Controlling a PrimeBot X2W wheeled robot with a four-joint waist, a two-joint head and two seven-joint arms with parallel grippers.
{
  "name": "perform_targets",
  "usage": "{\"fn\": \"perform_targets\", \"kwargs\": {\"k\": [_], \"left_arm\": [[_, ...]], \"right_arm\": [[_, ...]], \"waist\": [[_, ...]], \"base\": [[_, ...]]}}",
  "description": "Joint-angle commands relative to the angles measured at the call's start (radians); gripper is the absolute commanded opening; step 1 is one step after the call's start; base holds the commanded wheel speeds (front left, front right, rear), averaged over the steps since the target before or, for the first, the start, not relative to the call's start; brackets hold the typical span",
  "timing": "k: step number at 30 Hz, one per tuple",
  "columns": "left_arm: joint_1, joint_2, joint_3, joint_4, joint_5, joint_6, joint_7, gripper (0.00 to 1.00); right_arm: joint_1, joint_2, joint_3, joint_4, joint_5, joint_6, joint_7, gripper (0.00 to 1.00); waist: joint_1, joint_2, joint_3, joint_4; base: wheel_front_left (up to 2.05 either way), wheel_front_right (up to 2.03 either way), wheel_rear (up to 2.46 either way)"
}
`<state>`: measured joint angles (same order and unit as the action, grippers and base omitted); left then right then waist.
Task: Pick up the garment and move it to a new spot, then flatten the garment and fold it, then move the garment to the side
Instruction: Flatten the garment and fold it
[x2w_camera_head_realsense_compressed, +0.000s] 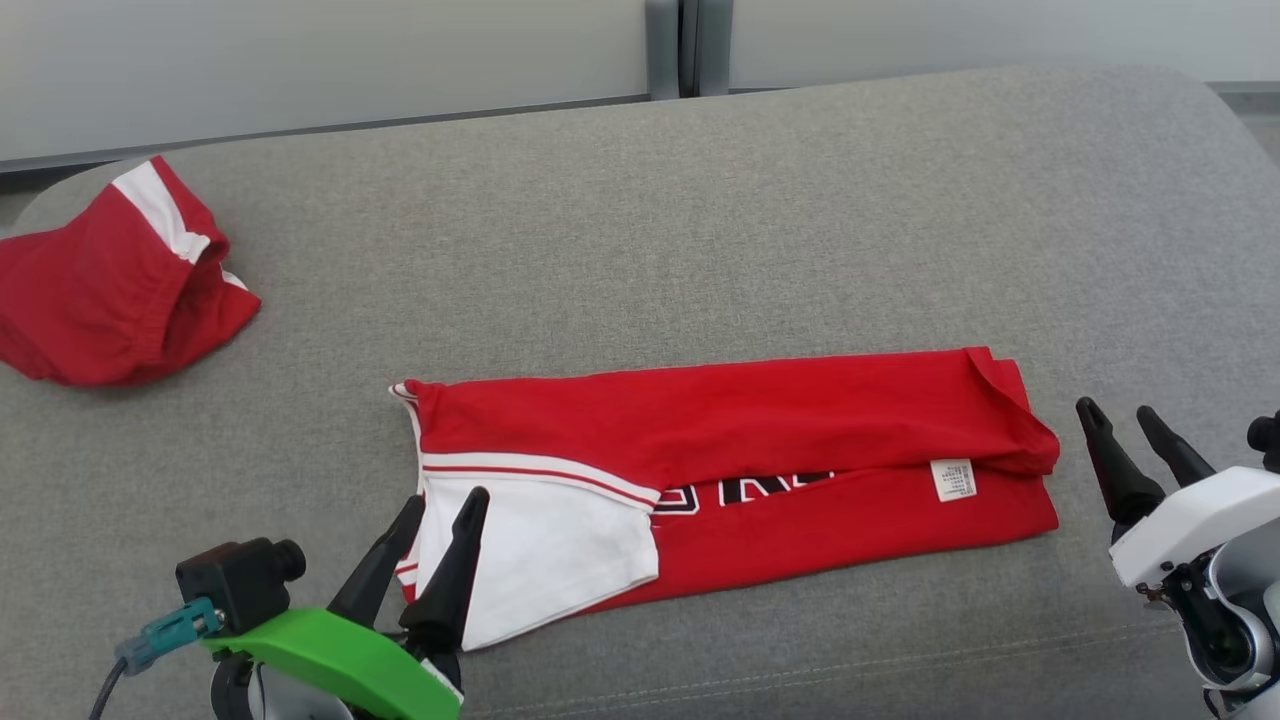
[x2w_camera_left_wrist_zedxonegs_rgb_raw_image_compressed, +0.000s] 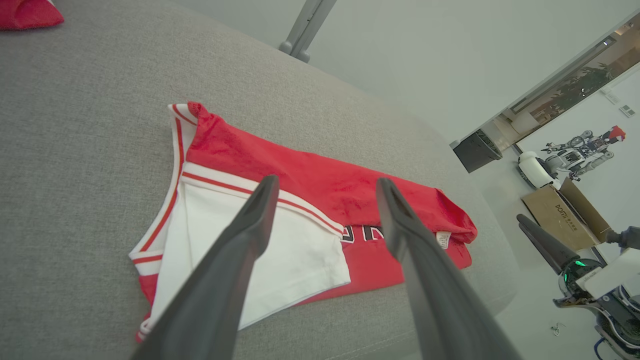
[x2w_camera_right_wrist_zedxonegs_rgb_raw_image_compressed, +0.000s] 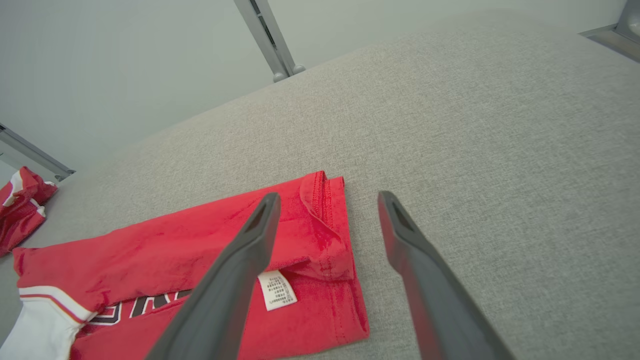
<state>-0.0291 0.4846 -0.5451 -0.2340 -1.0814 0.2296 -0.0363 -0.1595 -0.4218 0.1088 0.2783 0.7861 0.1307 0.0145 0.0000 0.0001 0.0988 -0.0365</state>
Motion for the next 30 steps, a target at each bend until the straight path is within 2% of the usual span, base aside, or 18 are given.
{"fn": "perform_targets", "kwargs": {"k": [1, 10, 18, 22, 30], "left_arm": [[-0.026, -0.007, -0.005, 0.010, 0.015, 0.000, 0.000, 1.00], [-0.102, -0.032, -0.009, 0.099, 0.103, 0.030, -0.057, 1.00], [-0.109, -0.039, 0.000, 0.148, 0.121, 0.038, -0.090, 1.00], [-0.099, -0.039, -0.003, 0.151, 0.122, 0.039, -0.093, 1.00], [-0.099, -0.039, -0.020, 0.135, 0.136, 0.045, -0.092, 1.00]], "right_arm": [[-0.015, 0.006, -0.004, 0.001, -0.015, 0.000, 0.010, 1.00], [-0.055, 0.034, -0.001, 0.021, -0.075, 0.000, 0.045, 1.00], [-0.065, 0.033, -0.002, 0.052, -0.115, 0.000, 0.051, 1.00], [-0.071, 0.023, -0.001, 0.087, -0.149, 0.000, 0.052, 1.00], [-0.109, 0.022, -0.005, 0.250, -0.159, 0.000, 0.063, 1.00]], "waist": [[0.0000, -0.0001, -0.015, 0.021], [0.0000, -0.0001, -0.035, 0.067], [0.0000, -0.0001, -0.039, 0.086], [0.0000, -0.0001, -0.034, 0.089], [0.0000, -0.0001, -0.007, 0.119]], "base": [[0.00, 0.00, 0.00], [0.00, 0.00, 0.00], [0.00, 0.00, 0.00], [0.00, 0.00, 0.00], [0.00, 0.00, 0.00]]}}
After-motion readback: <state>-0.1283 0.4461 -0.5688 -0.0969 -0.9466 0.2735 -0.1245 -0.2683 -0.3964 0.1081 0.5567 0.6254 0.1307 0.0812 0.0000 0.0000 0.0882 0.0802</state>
